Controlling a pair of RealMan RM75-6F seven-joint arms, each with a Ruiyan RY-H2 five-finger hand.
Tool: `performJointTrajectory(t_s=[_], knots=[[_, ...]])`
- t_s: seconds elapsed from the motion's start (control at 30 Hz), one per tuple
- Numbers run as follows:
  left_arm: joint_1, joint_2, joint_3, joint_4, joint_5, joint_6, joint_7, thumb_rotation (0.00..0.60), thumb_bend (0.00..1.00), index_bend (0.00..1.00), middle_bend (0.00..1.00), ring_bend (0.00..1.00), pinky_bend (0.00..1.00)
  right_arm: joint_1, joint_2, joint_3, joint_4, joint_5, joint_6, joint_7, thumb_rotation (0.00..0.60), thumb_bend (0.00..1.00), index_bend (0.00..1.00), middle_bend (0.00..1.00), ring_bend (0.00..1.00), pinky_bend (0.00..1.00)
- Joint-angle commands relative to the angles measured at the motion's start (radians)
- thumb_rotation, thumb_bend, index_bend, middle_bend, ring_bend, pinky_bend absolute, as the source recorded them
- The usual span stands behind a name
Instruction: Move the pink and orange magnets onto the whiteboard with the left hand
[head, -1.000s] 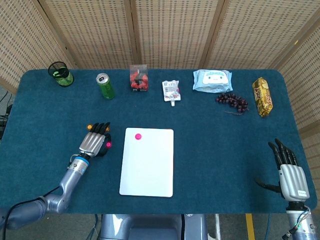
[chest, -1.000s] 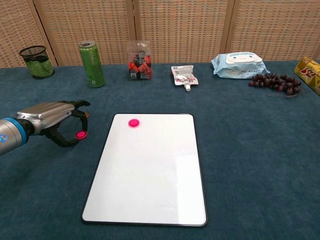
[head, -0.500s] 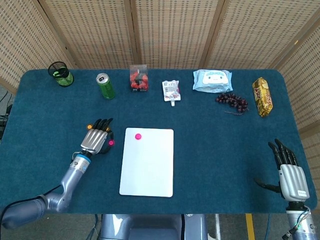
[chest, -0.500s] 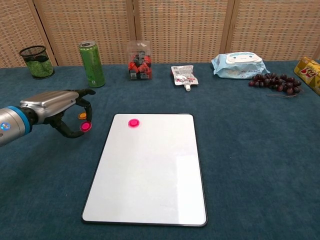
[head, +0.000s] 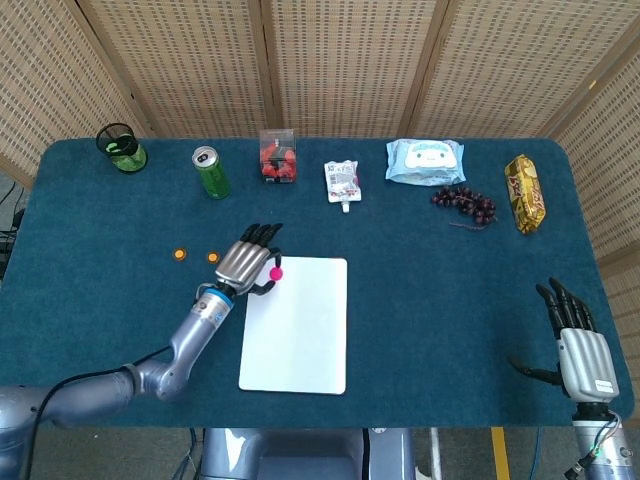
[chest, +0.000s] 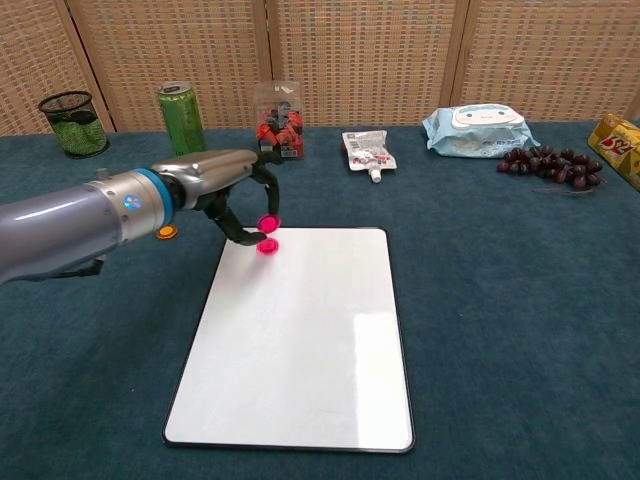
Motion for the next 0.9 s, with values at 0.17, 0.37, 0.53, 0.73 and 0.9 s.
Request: performJointTrajectory(t_s=[0.17,0.37,0.53,0.73,0.9], knots=[[-0.074,-0.101,-0.029,0.09,-0.085,-0.025,0.061,0.6,0.33,0.68,0.0,0.0,0.0,0.001,0.004,0.0,0.0,0.002,-0.005,0.01,0.6,0.13,0.0,0.0,0.0,0.06],[-0.107,-0.146,-0.044,0.135,-0.133,-0.017,0.09,0.6,0.32,0.68,0.0,0.0,0.0,0.002,0.006,-0.001,-0.001,0.002,-0.008,0.013,0.6,0.13,0.0,0.0,0.0,0.06],[-0.138,-0.176,-0.057,0.175,-0.183,-0.033,0.117,0.6,0.32,0.68,0.0,0.0,0.0,0.002,0.007,-0.001,-0.004,0.004,-0.009,0.014,0.6,0.13,0.0,0.0,0.0,0.06],[-0.155,-0.206,-0.056,0.221,-0.198,-0.034,0.113,0.6,0.31,0.68,0.0,0.0,0.0,0.002,0.008,-0.001,-0.004,0.005,-0.009,0.018,0.6,0.13,0.0,0.0,0.0,0.06],[-0.166,-0.223,-0.058,0.253,-0.201,-0.046,0.099,0.6,0.3,0.5,0.0,0.0,0.0,0.002,0.008,-0.001,-0.004,0.004,-0.009,0.021,0.6,0.13,0.0,0.0,0.0,0.06]])
